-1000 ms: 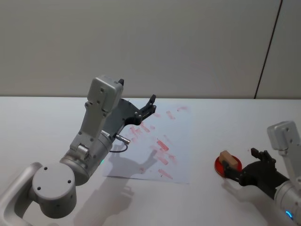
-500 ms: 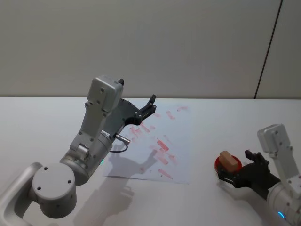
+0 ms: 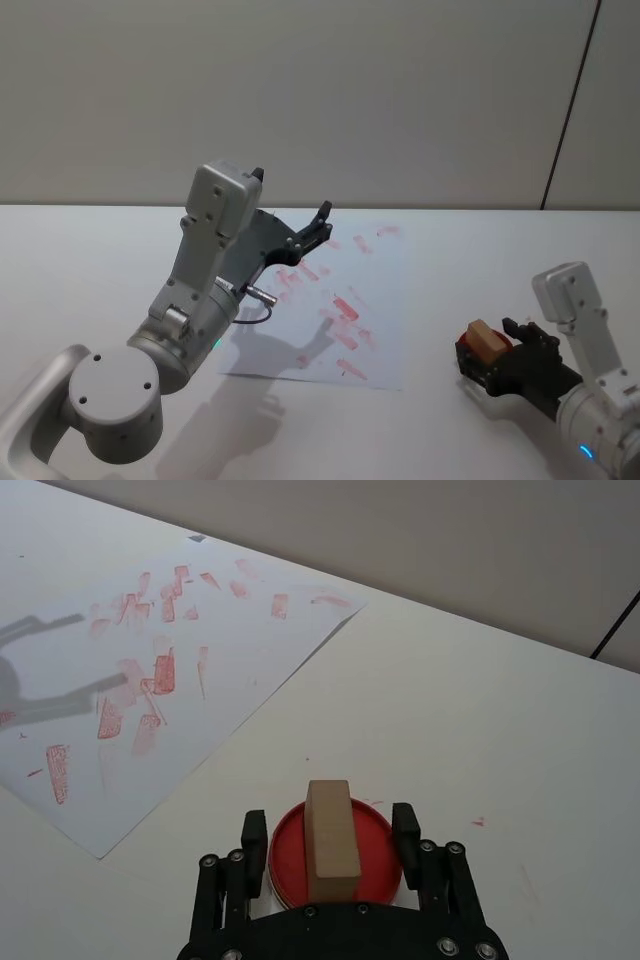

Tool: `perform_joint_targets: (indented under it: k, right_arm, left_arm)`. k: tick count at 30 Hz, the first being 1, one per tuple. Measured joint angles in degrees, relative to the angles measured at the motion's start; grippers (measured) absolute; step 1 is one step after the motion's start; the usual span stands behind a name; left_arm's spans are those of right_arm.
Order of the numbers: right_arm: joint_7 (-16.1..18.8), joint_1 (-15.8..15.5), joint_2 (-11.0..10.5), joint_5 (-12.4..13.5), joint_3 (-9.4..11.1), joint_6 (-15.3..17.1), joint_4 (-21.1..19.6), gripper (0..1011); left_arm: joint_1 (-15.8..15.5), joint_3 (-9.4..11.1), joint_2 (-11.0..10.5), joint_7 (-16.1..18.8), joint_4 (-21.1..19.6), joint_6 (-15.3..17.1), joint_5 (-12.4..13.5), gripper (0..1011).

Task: Use the one hand to pick up the stamp and affix it onto the A4 paper.

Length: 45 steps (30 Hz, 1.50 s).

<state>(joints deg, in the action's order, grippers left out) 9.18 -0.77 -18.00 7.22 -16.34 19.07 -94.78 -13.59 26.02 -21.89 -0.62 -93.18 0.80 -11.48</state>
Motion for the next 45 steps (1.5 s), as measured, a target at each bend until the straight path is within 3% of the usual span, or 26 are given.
perform_joint_targets:
  k: [19, 36, 45]
  right_arm:
    - [0.4, 0.5, 0.4, -0.6, -0.2, -0.3, 0.6, 219]
    - [0.7, 1.2, 0.9, -0.6, -0.2, -1.9, 0.7, 219]
    - [3.3, 4.2, 3.4, 0.4, -0.8, -5.5, 0.5, 219]
  left_arm:
    - [0.0, 0.0, 0.0, 0.0, 0.0, 0.0, 0.0, 1003]
    - [0.0, 0.0, 0.0, 0.0, 0.0, 0.0, 0.0, 1002]
    - [0.0, 0.0, 0.0, 0.0, 0.0, 0.0, 0.0, 1003]
